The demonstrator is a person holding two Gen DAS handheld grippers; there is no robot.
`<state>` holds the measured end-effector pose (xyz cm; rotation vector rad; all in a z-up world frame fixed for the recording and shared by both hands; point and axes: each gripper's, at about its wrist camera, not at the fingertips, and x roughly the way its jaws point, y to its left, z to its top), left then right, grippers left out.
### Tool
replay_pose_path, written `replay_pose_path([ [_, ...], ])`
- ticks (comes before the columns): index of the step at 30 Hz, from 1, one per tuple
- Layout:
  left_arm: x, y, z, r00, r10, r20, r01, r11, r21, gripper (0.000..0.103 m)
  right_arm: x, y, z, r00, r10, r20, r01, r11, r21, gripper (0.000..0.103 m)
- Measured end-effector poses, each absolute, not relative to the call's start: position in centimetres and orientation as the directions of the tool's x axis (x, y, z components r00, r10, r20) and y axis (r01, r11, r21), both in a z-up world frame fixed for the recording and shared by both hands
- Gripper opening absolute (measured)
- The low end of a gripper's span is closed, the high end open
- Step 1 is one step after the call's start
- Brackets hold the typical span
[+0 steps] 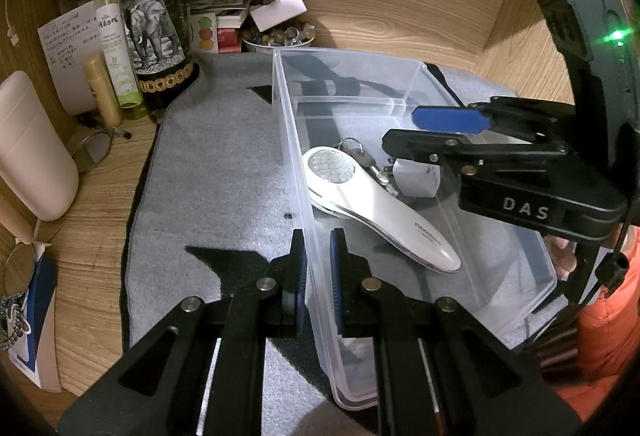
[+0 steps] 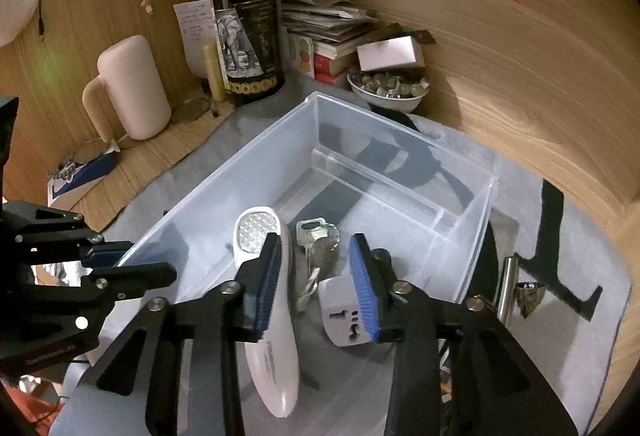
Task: Organize rigid objects
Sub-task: 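Carry the keys over the clear box and open the right gripper, then move the right gripper to the silver flashlight and grasp its end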
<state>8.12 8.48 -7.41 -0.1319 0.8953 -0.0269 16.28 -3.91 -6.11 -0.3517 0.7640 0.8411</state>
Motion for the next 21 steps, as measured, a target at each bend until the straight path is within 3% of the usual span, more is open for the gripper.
replay_pose_path([
  [6,8.2,8.5,-7.4,0.626,-0.076,-0.776,-0.032,0.992,-0.123,0.01,16.0,-5.2,-5.0,0.463,0.547,-0.697,-0.761,0.649,0.004,0.043],
  [10,8.2,8.6,-7.4,0.625,-0.075,-0.777,-0.033,0.992,-0.122,0.01,16.0,-6.6,-3.9,0.515,0.542,-0.664,-0.734,0.68,-0.014,0.057],
  [21,8.2,8.7,-7.4,0.624,-0.074,-0.778,-0.035,0.992,-0.123,0.01,17.3,-13.3,-1.8,0.648,0.452,-0.613,-0.597,0.802,-0.039,0.063],
])
